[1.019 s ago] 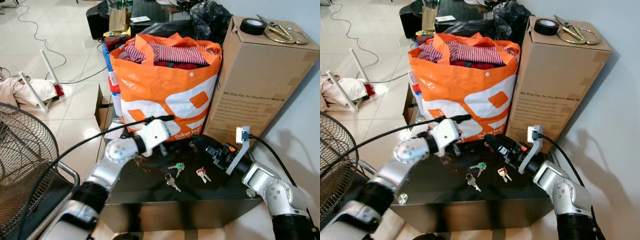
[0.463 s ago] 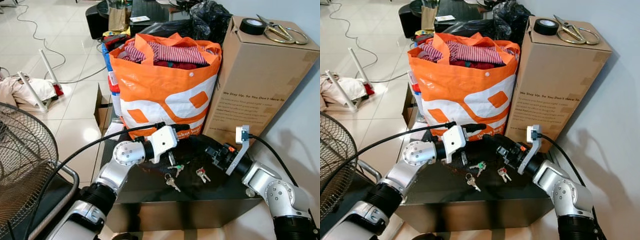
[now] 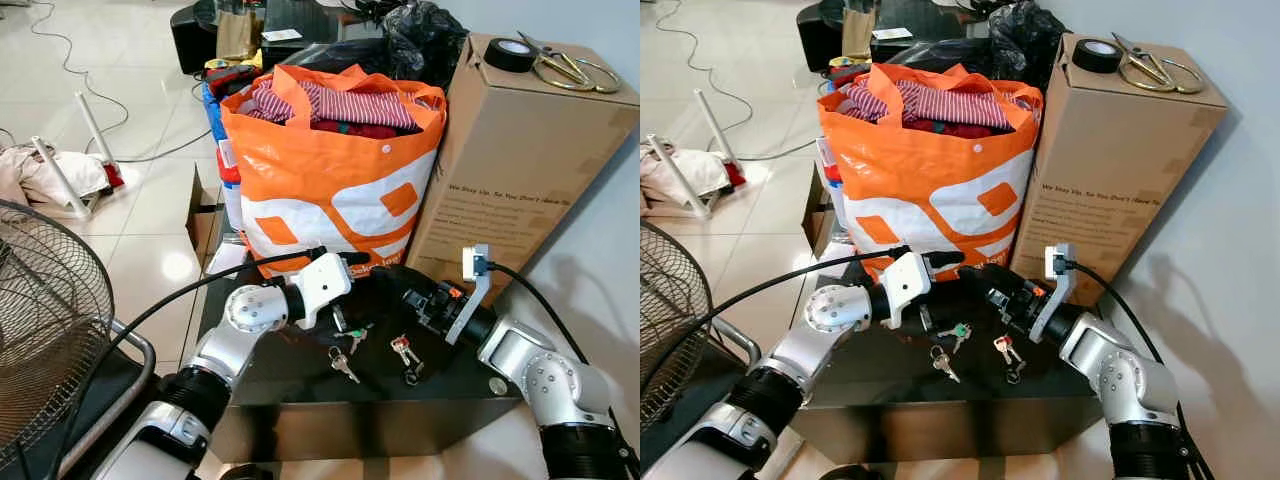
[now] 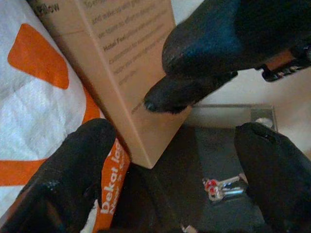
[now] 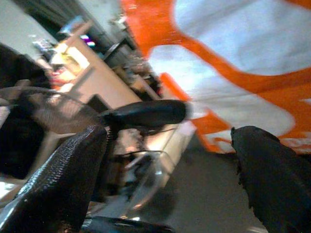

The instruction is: Hang keys on a hook

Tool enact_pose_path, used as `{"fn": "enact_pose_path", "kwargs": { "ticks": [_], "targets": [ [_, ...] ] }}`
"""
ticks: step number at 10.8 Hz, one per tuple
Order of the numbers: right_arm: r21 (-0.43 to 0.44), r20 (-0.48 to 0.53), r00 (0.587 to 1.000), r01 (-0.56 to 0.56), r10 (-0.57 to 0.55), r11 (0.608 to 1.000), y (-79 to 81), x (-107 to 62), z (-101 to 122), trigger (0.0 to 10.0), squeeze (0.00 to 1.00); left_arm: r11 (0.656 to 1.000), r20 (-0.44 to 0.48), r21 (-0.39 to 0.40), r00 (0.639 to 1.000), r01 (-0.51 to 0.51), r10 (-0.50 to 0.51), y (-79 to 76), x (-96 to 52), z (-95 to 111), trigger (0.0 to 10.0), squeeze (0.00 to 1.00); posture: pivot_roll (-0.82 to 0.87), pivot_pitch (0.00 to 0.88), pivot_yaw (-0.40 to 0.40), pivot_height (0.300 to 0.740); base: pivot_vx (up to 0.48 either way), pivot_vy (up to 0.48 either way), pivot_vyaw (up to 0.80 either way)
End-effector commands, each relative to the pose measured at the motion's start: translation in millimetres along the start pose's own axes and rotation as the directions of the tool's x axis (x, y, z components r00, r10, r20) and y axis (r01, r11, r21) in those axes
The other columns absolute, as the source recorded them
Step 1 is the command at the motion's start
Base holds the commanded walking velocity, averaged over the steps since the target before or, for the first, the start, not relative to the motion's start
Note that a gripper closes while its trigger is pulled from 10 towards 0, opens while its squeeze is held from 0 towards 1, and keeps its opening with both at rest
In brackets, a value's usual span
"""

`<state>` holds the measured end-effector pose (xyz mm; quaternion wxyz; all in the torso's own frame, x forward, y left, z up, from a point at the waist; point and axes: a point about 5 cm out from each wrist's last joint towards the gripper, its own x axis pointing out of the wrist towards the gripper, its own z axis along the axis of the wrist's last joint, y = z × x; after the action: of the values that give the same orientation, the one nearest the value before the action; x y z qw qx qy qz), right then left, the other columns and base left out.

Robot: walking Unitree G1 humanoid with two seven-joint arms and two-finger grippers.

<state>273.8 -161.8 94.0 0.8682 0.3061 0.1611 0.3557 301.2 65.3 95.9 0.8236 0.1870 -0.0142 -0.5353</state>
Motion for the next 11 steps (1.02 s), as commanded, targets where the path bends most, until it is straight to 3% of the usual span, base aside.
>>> {"fn": "enact_pose_path", "kwargs": {
  "ticks": [1,2,3,5,6,7,8,9,11],
  "targets": [
    [-0.062,0.050,0.985,0.169,-0.166,0.984,-16.5,-1.2,8.5,10.0,0.00,1.000,-0.034,0.002,0.999,-0.019,0.019,6.0,-6.1,-3.3,10.0,0.00,-0.13,0.000,-0.038,0.740,0.000,0.000,0.00],
    [-0.068,0.033,0.930,0.368,-0.366,0.928,-38.3,-4.8,7.1,10.0,0.00,1.000,-0.087,-0.008,0.996,-0.012,0.011,6.9,-14.1,-11.0,10.0,0.00,-0.13,0.000,-0.036,0.740,0.000,0.000,0.00],
    [-0.137,-0.025,0.802,0.589,-0.597,0.796,-65.0,-17.3,-1.3,10.0,0.00,1.000,-0.165,-0.019,0.986,0.022,-0.025,4.6,-27.6,-23.4,10.0,0.00,-0.14,0.000,-0.029,0.740,0.000,0.000,0.00],
    [-0.278,-0.113,0.655,0.701,-0.747,0.657,-83.3,-33.3,-20.9,10.0,0.00,0.998,-0.325,-0.044,0.945,0.035,-0.047,5.0,-48.9,-44.3,10.0,0.00,-0.13,0.000,-0.029,0.740,0.000,0.000,0.00],
    [-0.415,-0.169,0.640,0.643,-0.749,0.643,-85.2,-33.8,-34.8,10.0,0.00,0.997,-0.422,-0.062,0.905,0.035,-0.058,4.6,-58.4,-57.2,10.0,0.00,-0.13,0.000,-0.030,0.740,0.000,0.000,0.00],
    [-0.487,-0.204,0.653,0.578,-0.729,0.654,-84.6,-32.6,-41.7,10.0,0.00,0.996,-0.453,-0.082,0.889,0.034,-0.068,3.2,-61.7,-61.6,10.0,0.00,-0.13,0.000,-0.030,0.740,0.000,0.000,0.00],
    [-0.518,-0.260,0.729,0.448,-0.633,0.729,-76.2,-32.1,-46.9,10.0,0.00,0.993,-0.428,-0.118,0.901,0.019,-0.068,1.3,-60.5,-60.0,10.0,0.00,-0.15,0.000,-0.031,0.740,0.000,0.000,0.00],
    [-0.558,-0.285,0.770,0.351,-0.570,0.752,-71.4,-35.7,-45.6,10.0,0.00,0.991,-0.427,-0.131,0.901,0.022,-0.076,-0.4,-58.2,-59.3,10.0,0.00,-0.15,0.000,-0.030,0.740,0.000,0.000,0.00],
    [-0.651,-0.351,0.759,0.223,-0.549,0.725,-70.8,-50.0,-46.8,10.0,0.00,0.977,-0.373,-0.201,0.917,0.072,-0.144,-9.3,-44.6,-52.9,10.0,0.00,-0.20,0.000,-0.026,0.740,0.000,0.000,0.00]
  ]
}}
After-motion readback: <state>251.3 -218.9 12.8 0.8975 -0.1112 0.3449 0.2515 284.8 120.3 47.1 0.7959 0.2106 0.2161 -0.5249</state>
